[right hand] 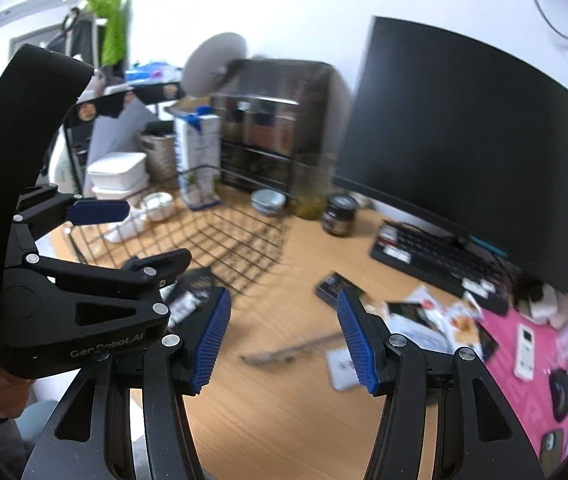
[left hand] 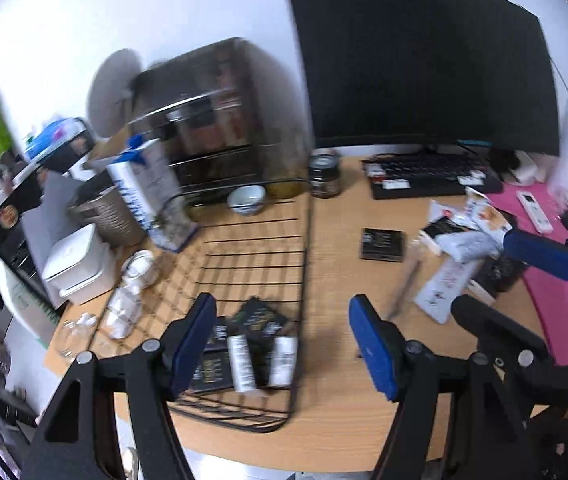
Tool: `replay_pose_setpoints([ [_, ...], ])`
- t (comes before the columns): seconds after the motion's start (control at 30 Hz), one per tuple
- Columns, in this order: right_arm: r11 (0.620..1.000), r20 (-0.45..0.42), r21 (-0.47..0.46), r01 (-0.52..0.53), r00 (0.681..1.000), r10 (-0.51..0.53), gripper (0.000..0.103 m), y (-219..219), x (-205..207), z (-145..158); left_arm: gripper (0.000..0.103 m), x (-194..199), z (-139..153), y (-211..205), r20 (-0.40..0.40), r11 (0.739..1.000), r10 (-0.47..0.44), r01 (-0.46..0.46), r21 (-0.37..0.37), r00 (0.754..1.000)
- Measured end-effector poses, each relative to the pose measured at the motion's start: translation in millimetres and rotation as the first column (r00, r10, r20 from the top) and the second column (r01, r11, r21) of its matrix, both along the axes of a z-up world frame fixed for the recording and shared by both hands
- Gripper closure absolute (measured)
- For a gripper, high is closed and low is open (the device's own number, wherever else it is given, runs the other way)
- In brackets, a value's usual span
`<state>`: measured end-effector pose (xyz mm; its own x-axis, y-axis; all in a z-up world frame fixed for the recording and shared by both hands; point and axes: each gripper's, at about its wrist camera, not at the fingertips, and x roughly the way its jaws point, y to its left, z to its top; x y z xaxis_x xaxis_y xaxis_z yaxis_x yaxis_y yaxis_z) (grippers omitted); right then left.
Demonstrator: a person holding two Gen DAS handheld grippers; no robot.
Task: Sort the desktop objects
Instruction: 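Return both tools to the desk pile, then grasp a white tissue pack with the right tool while the left tool grasps a Face pack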
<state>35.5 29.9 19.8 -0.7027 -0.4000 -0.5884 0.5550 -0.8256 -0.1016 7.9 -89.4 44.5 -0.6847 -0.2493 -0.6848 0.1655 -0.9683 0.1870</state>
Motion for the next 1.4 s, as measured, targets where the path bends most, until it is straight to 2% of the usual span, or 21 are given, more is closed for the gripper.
replay_pose_setpoints([
  [0.23,0.995,0.031,0.010,0.099,0.995,-0.099,0.048,48.5,-15.5,-14.5,0.030,-26.0,-18.2,42.4,0.047,0.996,-0.092,0.092,0.003,0.995],
  [0.4,0.988,0.080,0.019,0.150,0.985,-0.152,0.048,73.6,-33.3,-34.5,0.030,-50.2,-42.3,65.0,0.107,0.989,-0.145,0.144,0.010,0.984],
  [0.7,0.961,0.200,0.022,0.276,0.940,-0.275,0.048,133.4,-85.1,-66.0,0.030,-92.9,-84.7,75.6,0.203,0.987,-0.160,0.156,0.037,0.966],
  [1.07,0.942,0.280,0.052,0.331,0.901,-0.332,0.049,142.7,-132.9,-98.1,0.030,-112.6,-110.9,76.6,0.263,0.983,-0.185,0.175,0.061,0.947],
  [1.13,0.943,0.282,0.059,0.327,0.901,-0.330,0.068,140.7,-134.1,-101.0,0.030,-113.9,-112.3,77.2,0.267,0.982,-0.186,0.175,0.064,0.945],
  [1.17,0.944,0.285,0.062,0.324,0.901,-0.327,0.074,140.1,-134.6,-101.4,0.030,-114.0,-112.7,78.3,0.267,0.982,-0.189,0.178,0.067,0.945],
  [1.27,0.943,0.279,0.062,0.326,0.902,-0.331,0.082,142.3,-131.9,-98.7,0.030,-113.7,-111.6,85.0,0.262,0.979,-0.204,0.192,0.071,0.943],
  [1.4,0.938,0.268,0.061,0.341,0.900,-0.345,0.084,153.4,-125.8,-92.5,0.030,-112.3,-111.6,107.3,0.255,0.968,-0.250,0.242,0.063,0.934],
])
